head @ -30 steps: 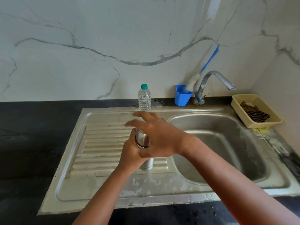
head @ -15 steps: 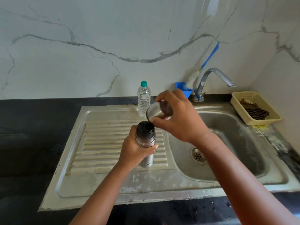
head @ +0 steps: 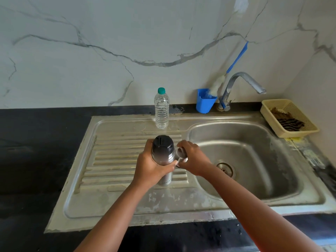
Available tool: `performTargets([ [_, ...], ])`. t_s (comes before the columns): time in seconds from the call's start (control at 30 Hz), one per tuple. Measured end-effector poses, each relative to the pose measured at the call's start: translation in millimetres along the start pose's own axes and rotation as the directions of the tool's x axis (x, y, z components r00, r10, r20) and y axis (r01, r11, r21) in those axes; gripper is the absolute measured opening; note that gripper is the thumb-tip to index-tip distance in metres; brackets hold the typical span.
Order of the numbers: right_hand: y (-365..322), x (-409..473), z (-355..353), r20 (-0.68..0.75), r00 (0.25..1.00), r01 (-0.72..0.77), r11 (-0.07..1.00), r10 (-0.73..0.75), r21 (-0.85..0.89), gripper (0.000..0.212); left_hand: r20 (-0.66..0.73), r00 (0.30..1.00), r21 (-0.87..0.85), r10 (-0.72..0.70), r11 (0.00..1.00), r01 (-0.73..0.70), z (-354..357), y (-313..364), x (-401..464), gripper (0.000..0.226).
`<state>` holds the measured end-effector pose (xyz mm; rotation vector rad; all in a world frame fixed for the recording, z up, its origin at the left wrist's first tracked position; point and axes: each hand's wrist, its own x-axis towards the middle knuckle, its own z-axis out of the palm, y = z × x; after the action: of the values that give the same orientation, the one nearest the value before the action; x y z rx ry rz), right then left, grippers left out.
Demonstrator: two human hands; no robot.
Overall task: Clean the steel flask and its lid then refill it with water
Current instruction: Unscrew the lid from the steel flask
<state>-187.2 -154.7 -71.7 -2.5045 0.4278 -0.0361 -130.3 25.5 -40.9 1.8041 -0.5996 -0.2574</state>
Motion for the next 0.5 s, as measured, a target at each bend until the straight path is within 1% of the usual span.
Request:
performTargets([
  [0.17,0.2,20.2,5.0,0.029,0.997,0.076,0.996,-0.075,-0.049,0.06,-0.054,0.998,-0.061,-0.012,0.998,0.009,-5.2,4.2,-19.3,0.067],
  [0.27,-0.7,32.4,10.2,0.055,0.993,0.104,0.993,-0.101,-0.062,0.058,-0.089,0.996,-0.06,0.001,0.998,-0.007,-10.7,4.7,-24.9,0.066],
  [0.5,-5.5,44.6,23.8,0.098,0.987,0.139,0.985,-0.128,-0.105,0.059,-0.039,0.999,-0.013,-0.005,1.0,0.004,-19.3,-0.4,-32.7,0.065],
])
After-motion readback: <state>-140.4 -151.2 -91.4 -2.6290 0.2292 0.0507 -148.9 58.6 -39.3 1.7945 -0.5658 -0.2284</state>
